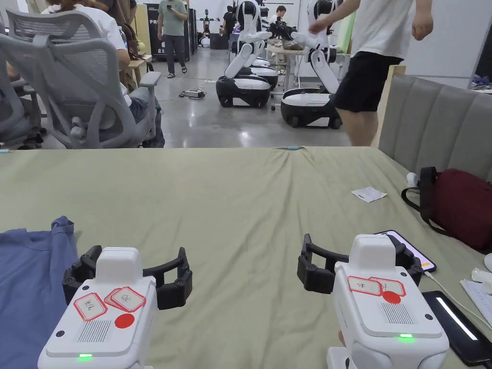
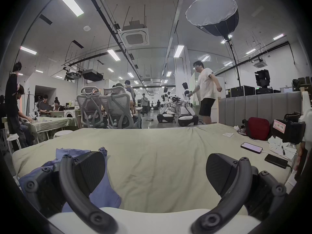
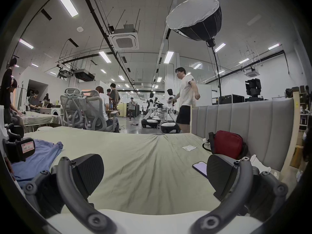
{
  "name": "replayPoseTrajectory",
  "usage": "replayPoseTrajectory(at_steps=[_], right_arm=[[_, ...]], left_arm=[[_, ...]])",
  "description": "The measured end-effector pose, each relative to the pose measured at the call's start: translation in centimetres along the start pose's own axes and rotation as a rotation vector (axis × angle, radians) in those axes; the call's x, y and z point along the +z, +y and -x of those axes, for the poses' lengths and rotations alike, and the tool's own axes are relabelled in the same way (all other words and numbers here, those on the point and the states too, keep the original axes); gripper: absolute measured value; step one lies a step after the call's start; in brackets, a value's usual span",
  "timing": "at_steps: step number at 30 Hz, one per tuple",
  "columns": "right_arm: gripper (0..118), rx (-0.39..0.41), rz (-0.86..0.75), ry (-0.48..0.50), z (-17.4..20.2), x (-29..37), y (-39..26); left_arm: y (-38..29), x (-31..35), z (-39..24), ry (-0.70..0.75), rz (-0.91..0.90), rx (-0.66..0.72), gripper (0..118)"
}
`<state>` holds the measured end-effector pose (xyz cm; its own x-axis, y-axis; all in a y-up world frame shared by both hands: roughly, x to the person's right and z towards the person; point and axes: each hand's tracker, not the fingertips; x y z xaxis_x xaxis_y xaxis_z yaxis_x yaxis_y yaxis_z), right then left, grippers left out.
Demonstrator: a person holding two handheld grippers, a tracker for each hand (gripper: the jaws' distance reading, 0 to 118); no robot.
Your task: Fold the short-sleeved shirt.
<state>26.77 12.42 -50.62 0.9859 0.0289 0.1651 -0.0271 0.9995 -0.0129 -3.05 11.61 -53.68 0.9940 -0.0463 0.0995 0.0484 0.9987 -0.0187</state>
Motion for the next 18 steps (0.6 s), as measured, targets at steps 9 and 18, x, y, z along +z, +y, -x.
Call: replayPoseTrajectory(at_steps=[9,18], right_arm=[[113,0.0,0.02,-0.008,-0.37,0.11,0.14],[0,-0.002,0.041,-0.036,-0.64,-0.13,0.06]], left_arm=[[0.14,0.1,-0.1,-0.006,0.002,-0.007,111],[0.45,-0.29,-0.61,-0.005,0.0,0.001,0]])
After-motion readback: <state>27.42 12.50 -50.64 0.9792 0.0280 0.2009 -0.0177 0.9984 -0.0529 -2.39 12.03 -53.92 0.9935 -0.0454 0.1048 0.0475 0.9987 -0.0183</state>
